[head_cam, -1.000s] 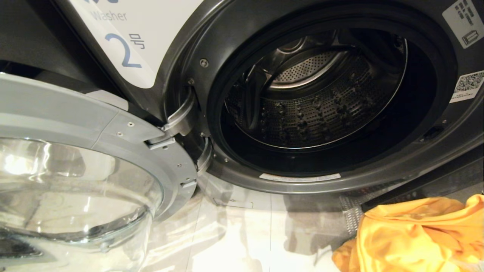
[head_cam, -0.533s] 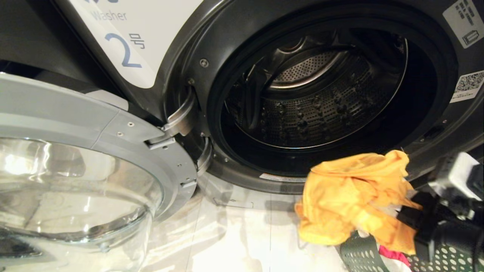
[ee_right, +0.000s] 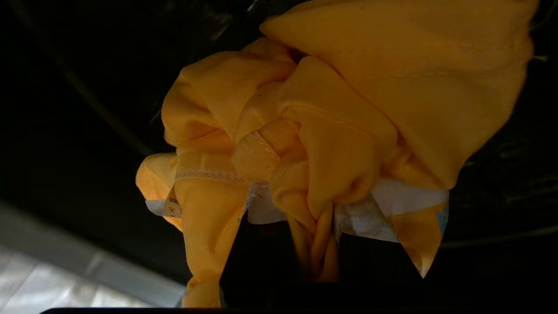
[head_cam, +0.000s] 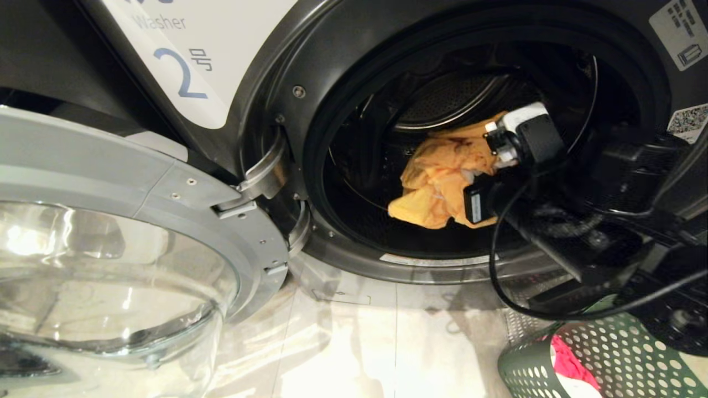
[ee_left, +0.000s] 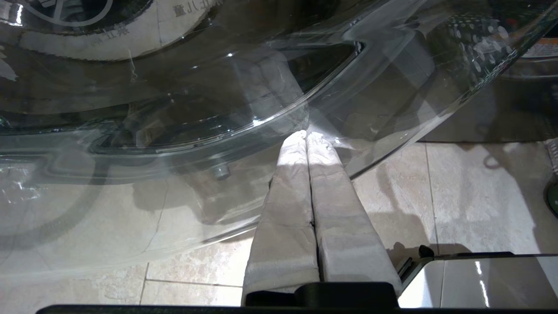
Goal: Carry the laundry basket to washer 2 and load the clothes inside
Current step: Place the clothes into the washing machine
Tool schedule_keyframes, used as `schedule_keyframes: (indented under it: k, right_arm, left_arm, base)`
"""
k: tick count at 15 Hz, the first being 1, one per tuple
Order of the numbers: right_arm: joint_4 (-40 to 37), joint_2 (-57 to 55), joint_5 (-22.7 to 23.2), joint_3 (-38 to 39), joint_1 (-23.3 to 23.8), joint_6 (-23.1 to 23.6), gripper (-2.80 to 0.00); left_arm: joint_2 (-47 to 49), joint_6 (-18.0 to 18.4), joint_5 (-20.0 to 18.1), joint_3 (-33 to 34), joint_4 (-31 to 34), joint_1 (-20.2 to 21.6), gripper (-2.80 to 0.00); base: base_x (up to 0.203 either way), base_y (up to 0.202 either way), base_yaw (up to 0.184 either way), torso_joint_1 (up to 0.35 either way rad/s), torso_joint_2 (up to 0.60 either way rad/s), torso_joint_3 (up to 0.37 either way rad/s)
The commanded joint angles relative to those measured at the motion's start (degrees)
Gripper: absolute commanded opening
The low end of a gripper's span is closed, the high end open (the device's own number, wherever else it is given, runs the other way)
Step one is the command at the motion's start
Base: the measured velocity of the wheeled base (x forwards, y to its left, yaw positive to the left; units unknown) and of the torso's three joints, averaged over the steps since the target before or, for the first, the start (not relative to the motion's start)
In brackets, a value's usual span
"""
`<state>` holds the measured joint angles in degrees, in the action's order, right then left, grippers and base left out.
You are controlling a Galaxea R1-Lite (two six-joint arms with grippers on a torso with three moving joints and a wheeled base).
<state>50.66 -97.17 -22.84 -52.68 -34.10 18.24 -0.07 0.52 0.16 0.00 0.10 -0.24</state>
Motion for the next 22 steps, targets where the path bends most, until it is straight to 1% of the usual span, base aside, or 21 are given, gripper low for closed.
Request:
schedule_keyframes:
  k: [1,3,7,8,10,13,15,17,20,22]
  right_arm:
    - [1.39,-8.24,-2.4,-6.63,0.04,0.18,-2.8]
    - [3.22,-13.07,-4.85,-11.52,1.03,1.17,-2.8]
    - [4.38,-21.11,-6.41,-21.27,2.99,1.74,-2.8]
    - [4.37,-23.09,-6.84,-23.78,3.19,1.82,0.0]
    - [4.36,-25.57,-7.11,-26.19,3.48,1.73,0.0]
    - [3.88,-27.09,-7.15,-27.23,3.93,1.52,0.0]
    - [1.37,-26.08,-7.53,-27.37,4.04,1.27,0.0]
    - [-1.61,-24.96,-7.57,-27.23,4.27,-0.38,0.0]
    - [-7.57,-16.6,-7.46,-24.06,4.03,-3.89,0.0]
    - [-13.33,-8.17,-7.12,-18.73,3.4,-7.31,0.0]
  left_arm:
    - [-0.01,0.0,0.02,0.0,0.08,-0.02,-2.8]
    - [-0.01,0.0,0.02,0.0,0.02,-0.02,-2.8]
    - [0.01,0.0,0.02,0.0,0.01,-0.02,-2.8]
    - [0.02,0.0,0.02,0.0,0.03,-0.02,-2.8]
    - [-0.01,0.0,0.02,0.0,0.08,-0.02,-2.8]
    - [-0.01,0.0,0.02,0.0,0.08,-0.02,-2.8]
    - [-0.01,0.0,0.02,0.0,-0.01,-0.02,-2.8]
    - [0.04,0.0,0.02,0.0,0.05,-0.02,-2.8]
    - [-0.01,0.0,0.02,0.0,0.02,-0.02,-2.8]
    - [-0.01,0.0,0.02,0.0,-0.01,-0.02,-2.8]
  base:
    - [0.0,0.0,0.0,0.0,0.0,0.0]
    - [0.0,0.0,0.0,0.0,0.0,0.0]
    - [0.0,0.0,0.0,0.0,0.0,0.0]
    - [0.0,0.0,0.0,0.0,0.0,0.0]
    - [0.0,0.0,0.0,0.0,0.0,0.0]
    - [0.0,0.0,0.0,0.0,0.0,0.0]
    - [0.0,0.0,0.0,0.0,0.0,0.0]
    - [0.0,0.0,0.0,0.0,0.0,0.0]
    - [0.0,0.0,0.0,0.0,0.0,0.0]
    - [0.0,0.0,0.0,0.0,0.0,0.0]
